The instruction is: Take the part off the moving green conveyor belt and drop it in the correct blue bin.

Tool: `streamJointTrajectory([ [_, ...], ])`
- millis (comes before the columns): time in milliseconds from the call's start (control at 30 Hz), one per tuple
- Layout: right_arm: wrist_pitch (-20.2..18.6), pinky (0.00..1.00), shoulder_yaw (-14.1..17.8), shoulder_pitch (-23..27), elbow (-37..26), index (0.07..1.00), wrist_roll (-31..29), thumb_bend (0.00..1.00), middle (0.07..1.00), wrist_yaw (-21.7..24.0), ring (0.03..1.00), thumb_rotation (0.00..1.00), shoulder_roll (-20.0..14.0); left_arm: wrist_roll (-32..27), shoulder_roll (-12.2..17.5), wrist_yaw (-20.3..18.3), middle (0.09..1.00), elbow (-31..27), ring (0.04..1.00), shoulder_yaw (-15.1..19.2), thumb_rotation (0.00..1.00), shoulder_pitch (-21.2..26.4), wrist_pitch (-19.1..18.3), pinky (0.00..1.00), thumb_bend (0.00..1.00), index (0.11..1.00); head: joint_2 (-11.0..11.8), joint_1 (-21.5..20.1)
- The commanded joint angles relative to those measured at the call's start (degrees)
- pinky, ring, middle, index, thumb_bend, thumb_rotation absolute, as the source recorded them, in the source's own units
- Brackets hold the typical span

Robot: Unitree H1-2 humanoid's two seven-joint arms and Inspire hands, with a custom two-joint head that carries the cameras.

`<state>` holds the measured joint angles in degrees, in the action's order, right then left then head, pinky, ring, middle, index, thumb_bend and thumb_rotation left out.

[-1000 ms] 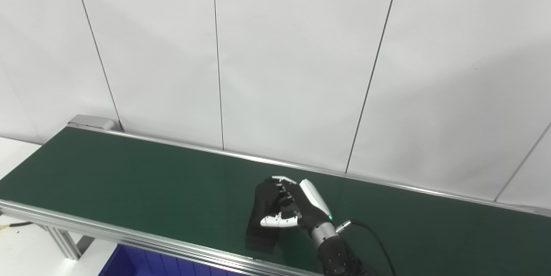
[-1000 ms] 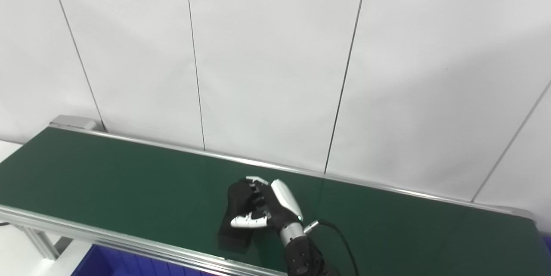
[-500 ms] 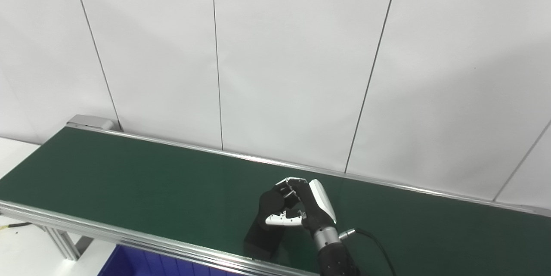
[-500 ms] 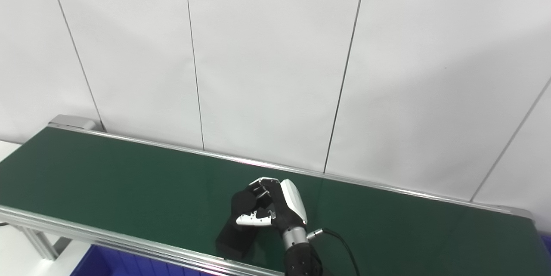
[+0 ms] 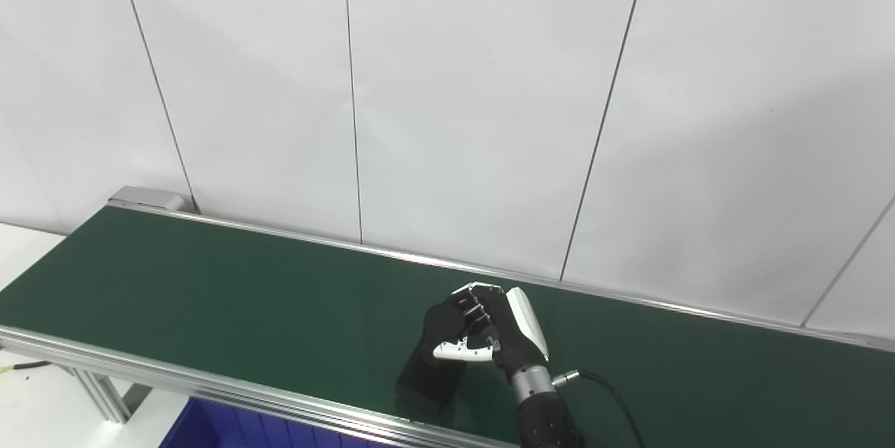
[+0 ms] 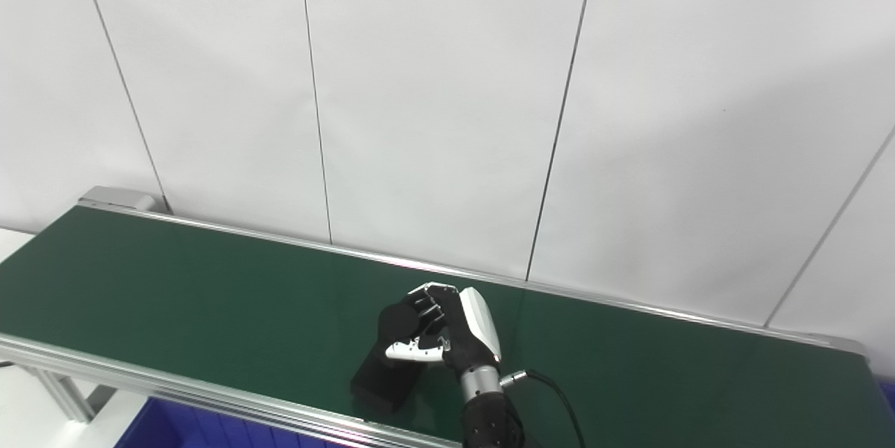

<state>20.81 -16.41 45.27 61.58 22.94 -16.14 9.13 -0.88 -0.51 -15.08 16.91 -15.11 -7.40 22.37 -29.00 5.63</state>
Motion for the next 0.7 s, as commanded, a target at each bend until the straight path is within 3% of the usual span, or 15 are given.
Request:
streamJointTrajectory([
  [0,3.6,0.4,0.4,3.0,-2.6,0.493,-0.5,0.5,0.504,-1.6,0.452,0.0,1.0,-0.5,0.1,-0.6,0.857,-1.0,0.828,0.0,0.17,0.3,1.3,0.81,1.0,0.84,0.2,-0.3],
  [267,2.1,0.39,1.4,1.6,-10.3,0.493,-1.0,0.5,0.509,-1.1,0.453,0.0,0.1,-0.5,0.7,-0.8,0.852,1.4,0.824,0.6,0.19,1.9,2.3,0.79,1.0,0.841,1.0,-2.1],
  [667,-4.0,0.37,3.5,-3.1,-27.5,0.489,-0.6,0.5,0.522,1.2,0.459,0.0,-2.1,-3.1,2.2,-2.7,0.839,5.6,0.804,3.0,0.17,4.6,3.5,0.76,1.0,0.844,2.0,-6.9],
])
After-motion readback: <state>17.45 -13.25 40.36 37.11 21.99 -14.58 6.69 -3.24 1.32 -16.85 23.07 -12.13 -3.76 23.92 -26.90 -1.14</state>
